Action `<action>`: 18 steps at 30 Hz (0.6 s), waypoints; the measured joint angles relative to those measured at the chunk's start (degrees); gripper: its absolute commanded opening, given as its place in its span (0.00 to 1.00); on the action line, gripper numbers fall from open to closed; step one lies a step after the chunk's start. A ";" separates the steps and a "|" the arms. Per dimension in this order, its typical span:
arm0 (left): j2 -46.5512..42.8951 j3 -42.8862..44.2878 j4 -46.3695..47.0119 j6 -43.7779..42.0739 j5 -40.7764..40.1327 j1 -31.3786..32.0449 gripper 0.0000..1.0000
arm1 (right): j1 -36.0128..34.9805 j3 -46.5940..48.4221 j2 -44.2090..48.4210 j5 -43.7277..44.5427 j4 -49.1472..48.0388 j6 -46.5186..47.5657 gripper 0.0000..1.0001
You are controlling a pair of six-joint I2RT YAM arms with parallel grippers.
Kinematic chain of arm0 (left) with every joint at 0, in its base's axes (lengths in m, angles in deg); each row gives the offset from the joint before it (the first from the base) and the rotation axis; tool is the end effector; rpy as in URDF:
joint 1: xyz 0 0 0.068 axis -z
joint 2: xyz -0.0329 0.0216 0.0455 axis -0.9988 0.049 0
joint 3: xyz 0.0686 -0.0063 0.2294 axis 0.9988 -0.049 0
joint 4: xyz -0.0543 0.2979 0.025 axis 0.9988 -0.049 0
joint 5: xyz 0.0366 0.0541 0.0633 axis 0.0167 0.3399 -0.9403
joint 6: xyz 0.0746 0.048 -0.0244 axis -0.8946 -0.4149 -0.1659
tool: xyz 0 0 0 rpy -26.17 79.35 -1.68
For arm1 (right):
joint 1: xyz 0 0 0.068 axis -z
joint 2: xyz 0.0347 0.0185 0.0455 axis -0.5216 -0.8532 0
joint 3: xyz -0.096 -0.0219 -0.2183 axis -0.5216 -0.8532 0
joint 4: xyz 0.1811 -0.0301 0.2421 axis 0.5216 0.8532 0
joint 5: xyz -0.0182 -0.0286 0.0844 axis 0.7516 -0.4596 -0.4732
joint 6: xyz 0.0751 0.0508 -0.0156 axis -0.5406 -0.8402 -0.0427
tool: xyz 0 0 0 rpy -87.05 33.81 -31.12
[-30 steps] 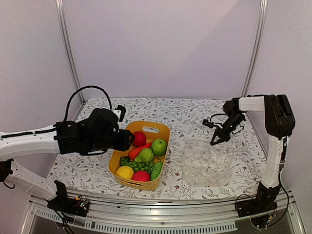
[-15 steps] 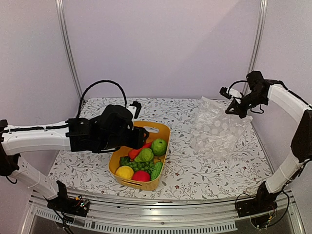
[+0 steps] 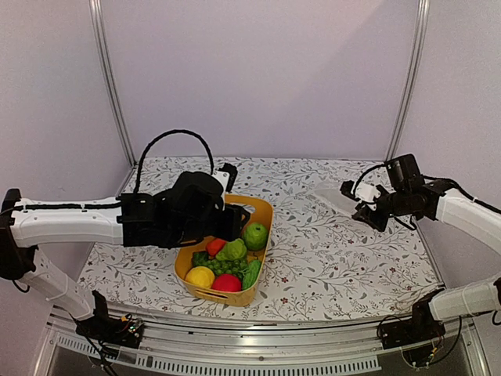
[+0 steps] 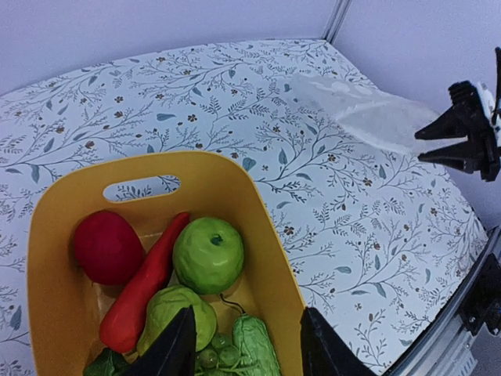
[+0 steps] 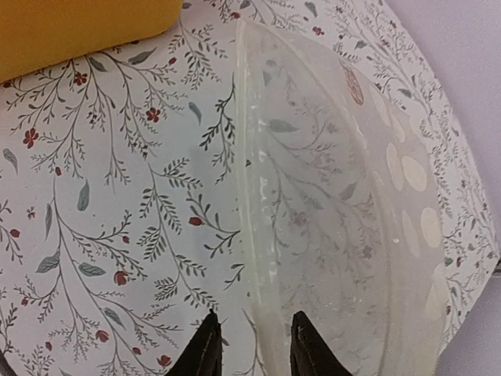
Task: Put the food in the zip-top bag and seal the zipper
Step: Adjust the zipper food storage bag at the center of the board.
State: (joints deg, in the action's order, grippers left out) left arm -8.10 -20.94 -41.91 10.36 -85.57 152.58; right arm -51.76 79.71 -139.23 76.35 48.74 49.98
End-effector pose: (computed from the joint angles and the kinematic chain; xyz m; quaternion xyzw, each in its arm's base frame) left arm 0.1980 -0.3494 0.2139 0.1490 0.8587 -0.2167 0.4399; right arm 0.3065 0.1301 0.1884 -0.5246 0.7622 0.0090 0.3791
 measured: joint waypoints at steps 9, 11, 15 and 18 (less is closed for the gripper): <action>0.00 0.09 1.27 0.07 -1.22 0.09 0.45 | -2.19 0.72 2.32 -5.38 6.60 -4.17 0.40; 0.00 0.02 2.01 0.24 -1.66 0.09 0.45 | -2.19 0.85 4.92 -5.42 4.96 -4.15 0.41; 0.00 -0.79 4.02 0.72 -2.03 0.11 0.46 | -2.19 -4.26 6.14 -2.03 -0.68 -2.58 0.40; 0.00 -1.11 4.42 1.03 -2.36 0.11 0.46 | -2.19 -10.14 3.74 2.47 -5.29 -0.15 0.40</action>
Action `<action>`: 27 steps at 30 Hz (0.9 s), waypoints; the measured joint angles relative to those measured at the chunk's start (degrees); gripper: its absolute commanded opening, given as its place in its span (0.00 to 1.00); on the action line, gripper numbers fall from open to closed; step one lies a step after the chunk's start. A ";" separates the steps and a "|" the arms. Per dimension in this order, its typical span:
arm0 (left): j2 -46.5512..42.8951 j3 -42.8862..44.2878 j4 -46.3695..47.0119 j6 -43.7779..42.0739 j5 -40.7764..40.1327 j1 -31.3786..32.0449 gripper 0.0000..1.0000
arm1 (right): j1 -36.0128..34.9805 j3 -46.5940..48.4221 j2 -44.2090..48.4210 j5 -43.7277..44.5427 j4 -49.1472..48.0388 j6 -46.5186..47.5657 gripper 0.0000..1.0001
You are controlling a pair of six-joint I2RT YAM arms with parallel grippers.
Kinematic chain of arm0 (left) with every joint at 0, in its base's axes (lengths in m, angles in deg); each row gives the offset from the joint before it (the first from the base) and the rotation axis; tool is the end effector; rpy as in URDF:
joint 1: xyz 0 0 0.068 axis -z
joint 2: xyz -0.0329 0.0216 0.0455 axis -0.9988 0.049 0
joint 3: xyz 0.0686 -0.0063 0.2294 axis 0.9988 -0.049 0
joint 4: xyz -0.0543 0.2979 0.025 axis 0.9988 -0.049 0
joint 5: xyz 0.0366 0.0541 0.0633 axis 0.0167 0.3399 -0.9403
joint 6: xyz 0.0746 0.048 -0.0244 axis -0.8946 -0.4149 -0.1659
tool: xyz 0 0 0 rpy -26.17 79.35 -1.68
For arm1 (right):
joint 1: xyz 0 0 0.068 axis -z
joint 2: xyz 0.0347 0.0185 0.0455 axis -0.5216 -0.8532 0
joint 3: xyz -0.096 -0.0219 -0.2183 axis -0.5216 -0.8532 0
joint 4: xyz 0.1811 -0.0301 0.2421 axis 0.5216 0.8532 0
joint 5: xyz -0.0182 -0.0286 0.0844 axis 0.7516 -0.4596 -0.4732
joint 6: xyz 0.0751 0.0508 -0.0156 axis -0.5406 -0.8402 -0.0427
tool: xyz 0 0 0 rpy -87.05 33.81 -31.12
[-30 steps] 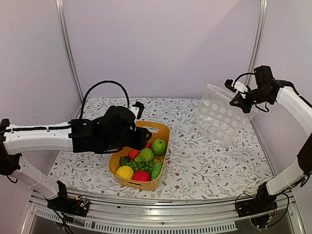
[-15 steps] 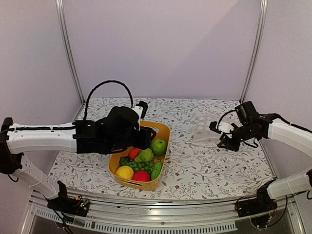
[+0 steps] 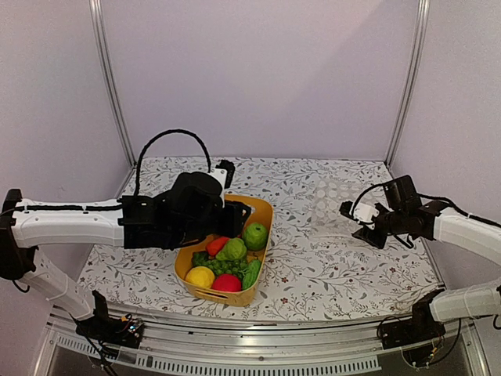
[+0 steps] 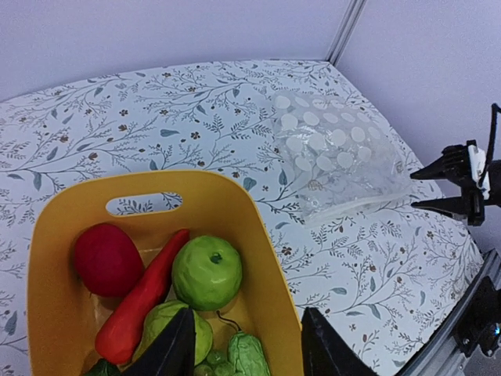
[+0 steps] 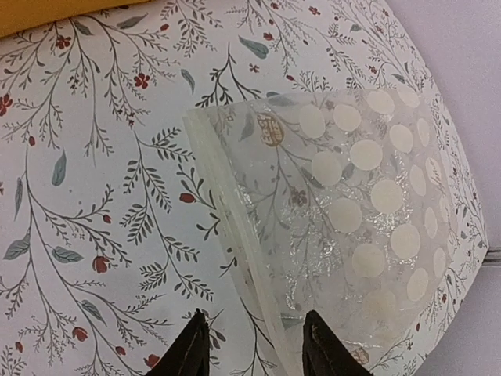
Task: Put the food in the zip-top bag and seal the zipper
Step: Pick up the zipper food storage bag from the center of the board.
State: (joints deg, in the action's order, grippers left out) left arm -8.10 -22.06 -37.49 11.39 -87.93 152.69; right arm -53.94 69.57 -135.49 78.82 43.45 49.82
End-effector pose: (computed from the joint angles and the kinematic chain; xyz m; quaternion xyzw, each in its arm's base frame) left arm 0.2012 -0.3509 0.2161 0.1226 0.8473 -0.2288 0.4634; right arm 0.2843 0.1308 0.1469 -0.5336 0.7619 -0.0010 0.3670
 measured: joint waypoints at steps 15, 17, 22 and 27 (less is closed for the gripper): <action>0.00 -0.11 0.15 0.52 -0.70 0.02 0.46 | 0.00 -5.84 -19.19 14.82 -21.31 8.79 0.44; 0.00 -0.11 0.17 0.52 -0.72 0.02 0.45 | 0.00 -5.84 -20.83 15.56 -23.04 9.01 0.43; 0.00 -0.11 0.20 0.63 -0.70 0.02 0.46 | 0.00 -5.79 -22.80 16.55 -25.38 8.94 0.43; 0.00 -0.13 0.87 0.85 -0.57 0.02 0.46 | 0.00 -5.79 -22.88 18.62 -27.56 9.09 0.09</action>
State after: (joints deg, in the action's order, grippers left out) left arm -8.10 -22.19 -36.62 12.24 -88.50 152.71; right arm -53.94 63.77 -158.37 97.44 15.89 58.91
